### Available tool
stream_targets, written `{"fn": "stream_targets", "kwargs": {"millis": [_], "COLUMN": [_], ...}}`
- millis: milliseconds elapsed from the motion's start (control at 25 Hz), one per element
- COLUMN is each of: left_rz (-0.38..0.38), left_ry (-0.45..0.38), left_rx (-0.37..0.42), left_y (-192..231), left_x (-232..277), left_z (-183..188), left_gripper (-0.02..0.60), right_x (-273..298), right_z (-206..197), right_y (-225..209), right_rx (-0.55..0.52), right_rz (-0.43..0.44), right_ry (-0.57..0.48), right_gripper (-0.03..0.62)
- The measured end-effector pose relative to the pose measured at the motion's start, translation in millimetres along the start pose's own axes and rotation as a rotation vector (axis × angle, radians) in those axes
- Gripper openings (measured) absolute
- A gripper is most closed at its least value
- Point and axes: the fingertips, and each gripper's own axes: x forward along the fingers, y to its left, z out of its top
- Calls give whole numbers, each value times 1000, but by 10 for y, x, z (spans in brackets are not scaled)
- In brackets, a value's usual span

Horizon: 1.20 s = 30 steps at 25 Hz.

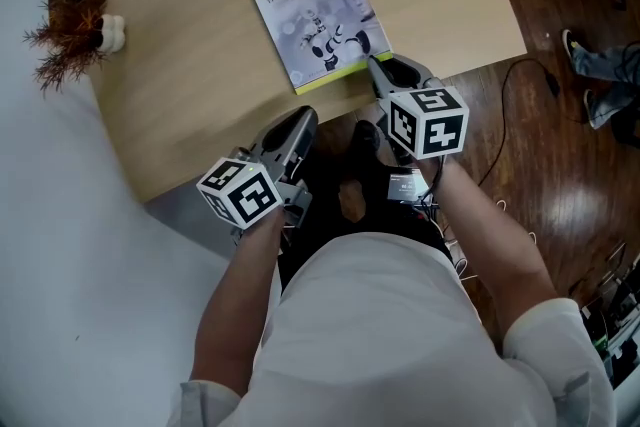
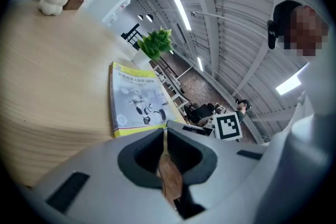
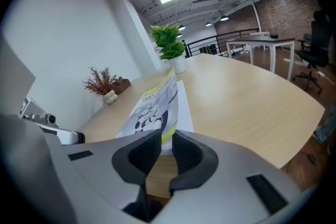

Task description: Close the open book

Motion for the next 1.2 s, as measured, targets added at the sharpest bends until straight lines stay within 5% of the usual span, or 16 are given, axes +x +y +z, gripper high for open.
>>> {"fn": "stream_targets", "kwargs": {"millis": [680, 1200], "left_rz": [-3, -9], "left_ry": [7, 4], "left_rx": [-7, -2], "left_y": [8, 18], "left_x": [32, -3], "left_z": [12, 17], "left_gripper": [0, 0], "right_x": [-19, -7], "right_z": [63, 26], "right_y": [-267, -373], "right_rx": [-127, -167], "right_rz": [-162, -193], "right_ry": [16, 49], "right_gripper": [67, 67]}}
